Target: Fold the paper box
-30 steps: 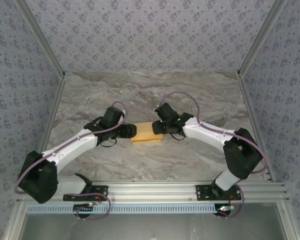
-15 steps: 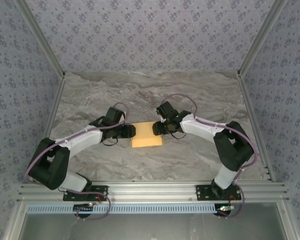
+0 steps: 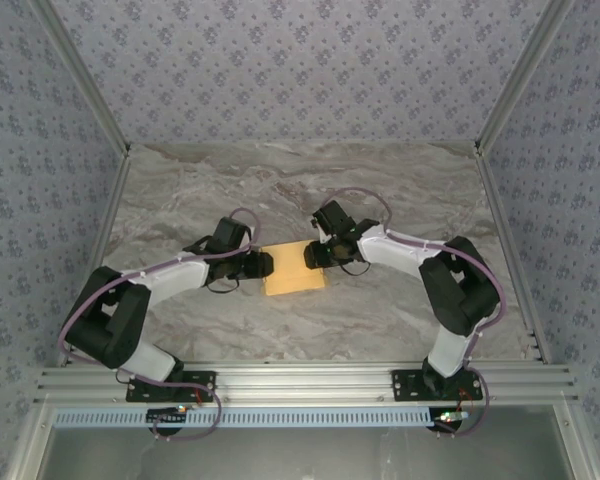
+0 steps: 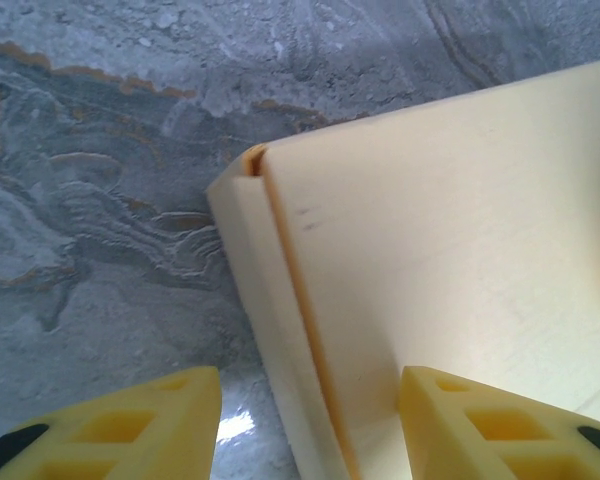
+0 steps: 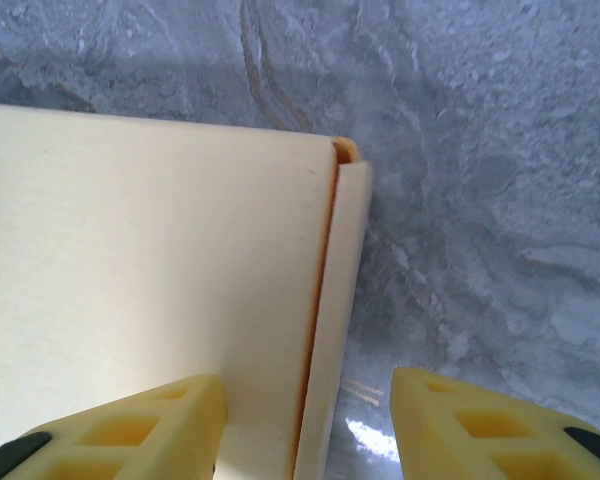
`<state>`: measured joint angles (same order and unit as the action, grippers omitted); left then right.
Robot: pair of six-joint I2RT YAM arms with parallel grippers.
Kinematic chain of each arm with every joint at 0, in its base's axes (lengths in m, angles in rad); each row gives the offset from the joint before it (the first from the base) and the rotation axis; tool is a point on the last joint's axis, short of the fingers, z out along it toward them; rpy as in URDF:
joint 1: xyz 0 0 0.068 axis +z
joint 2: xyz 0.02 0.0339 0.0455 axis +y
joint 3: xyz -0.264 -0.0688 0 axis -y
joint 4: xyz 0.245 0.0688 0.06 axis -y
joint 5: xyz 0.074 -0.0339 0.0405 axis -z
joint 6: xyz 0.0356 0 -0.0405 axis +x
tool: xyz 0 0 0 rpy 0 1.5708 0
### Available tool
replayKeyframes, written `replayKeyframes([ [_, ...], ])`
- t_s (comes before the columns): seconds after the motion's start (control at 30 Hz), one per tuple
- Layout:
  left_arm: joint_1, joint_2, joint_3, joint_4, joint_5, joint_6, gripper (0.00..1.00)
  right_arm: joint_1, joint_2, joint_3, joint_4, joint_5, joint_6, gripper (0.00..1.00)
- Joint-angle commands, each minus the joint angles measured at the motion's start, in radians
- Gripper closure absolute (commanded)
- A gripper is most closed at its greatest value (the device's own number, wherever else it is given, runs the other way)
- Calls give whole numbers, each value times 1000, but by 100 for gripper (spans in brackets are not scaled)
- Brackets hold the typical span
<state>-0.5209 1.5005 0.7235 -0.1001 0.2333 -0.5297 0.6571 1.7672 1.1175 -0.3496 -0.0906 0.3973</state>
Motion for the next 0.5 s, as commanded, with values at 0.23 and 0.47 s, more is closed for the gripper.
replayKeyframes([
  [0.23,2,34,45,51,5,-49,36,-71,105,234,-117,-18,-110,48],
  [0.47,2,-43,99,-15,-138,14,28,-96,36,317,-197,11,-218,43],
])
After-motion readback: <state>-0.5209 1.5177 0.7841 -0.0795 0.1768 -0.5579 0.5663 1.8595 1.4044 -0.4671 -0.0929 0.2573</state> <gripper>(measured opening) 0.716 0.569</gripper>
